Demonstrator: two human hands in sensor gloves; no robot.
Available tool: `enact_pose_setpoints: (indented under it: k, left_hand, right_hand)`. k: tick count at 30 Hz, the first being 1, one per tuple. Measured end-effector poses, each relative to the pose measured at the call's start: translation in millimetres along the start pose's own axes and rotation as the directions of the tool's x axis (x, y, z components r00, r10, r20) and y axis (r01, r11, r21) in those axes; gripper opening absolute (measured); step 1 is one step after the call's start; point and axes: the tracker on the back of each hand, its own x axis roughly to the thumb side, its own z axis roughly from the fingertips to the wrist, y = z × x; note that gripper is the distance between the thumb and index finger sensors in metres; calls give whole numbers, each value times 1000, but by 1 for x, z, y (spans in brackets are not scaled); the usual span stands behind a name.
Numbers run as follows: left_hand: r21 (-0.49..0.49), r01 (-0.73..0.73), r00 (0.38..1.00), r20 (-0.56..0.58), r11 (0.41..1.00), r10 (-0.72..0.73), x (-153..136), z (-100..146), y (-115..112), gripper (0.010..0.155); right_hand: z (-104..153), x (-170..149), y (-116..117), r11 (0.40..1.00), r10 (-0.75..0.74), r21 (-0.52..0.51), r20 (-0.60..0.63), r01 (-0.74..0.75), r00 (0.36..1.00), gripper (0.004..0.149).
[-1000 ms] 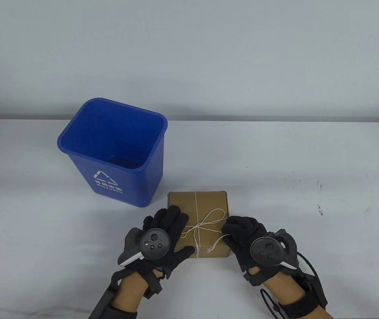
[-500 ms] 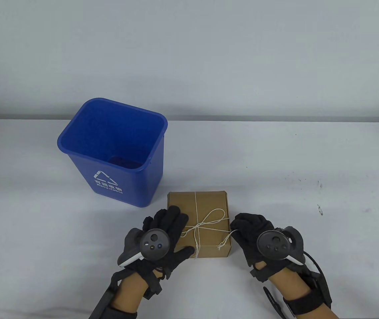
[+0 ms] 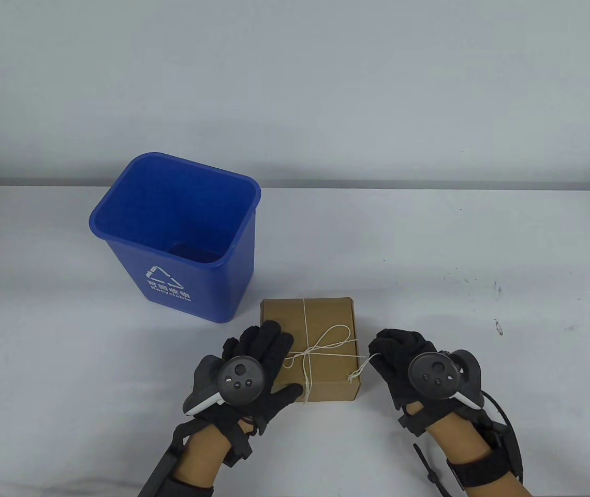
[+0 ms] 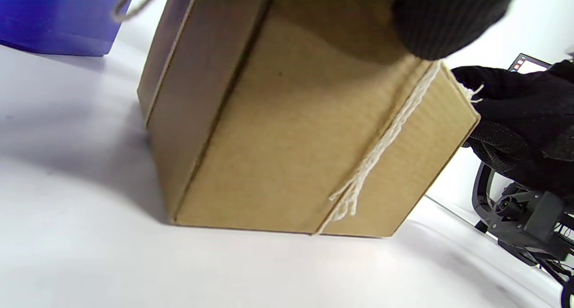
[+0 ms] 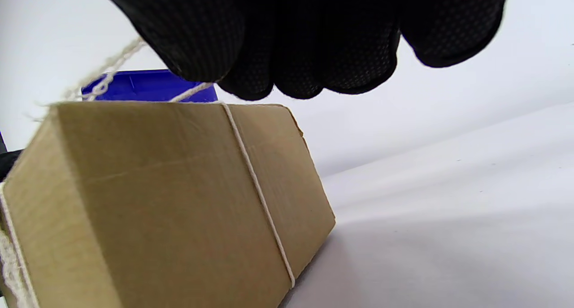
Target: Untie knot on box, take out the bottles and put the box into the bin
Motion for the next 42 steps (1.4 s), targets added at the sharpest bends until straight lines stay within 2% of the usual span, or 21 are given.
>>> enact_pose_setpoints:
  k: [7, 24, 42]
  left_hand:
    - [1, 1, 1000, -1, 1000, -1, 0, 0, 0, 91]
    - [0, -6, 1000, 0, 1000, 6, -1, 0, -1, 90]
    - [-2, -14, 1000, -3, 1000, 14, -3, 0, -1, 91]
  right_hand:
    - [-1, -7, -3, 999, 41, 7, -26, -40, 999, 36]
    - [-4, -57, 0, 995, 81, 72, -190, -68, 978, 36]
    - [0, -108, 9, 980, 161, 172, -367, -103, 916, 35]
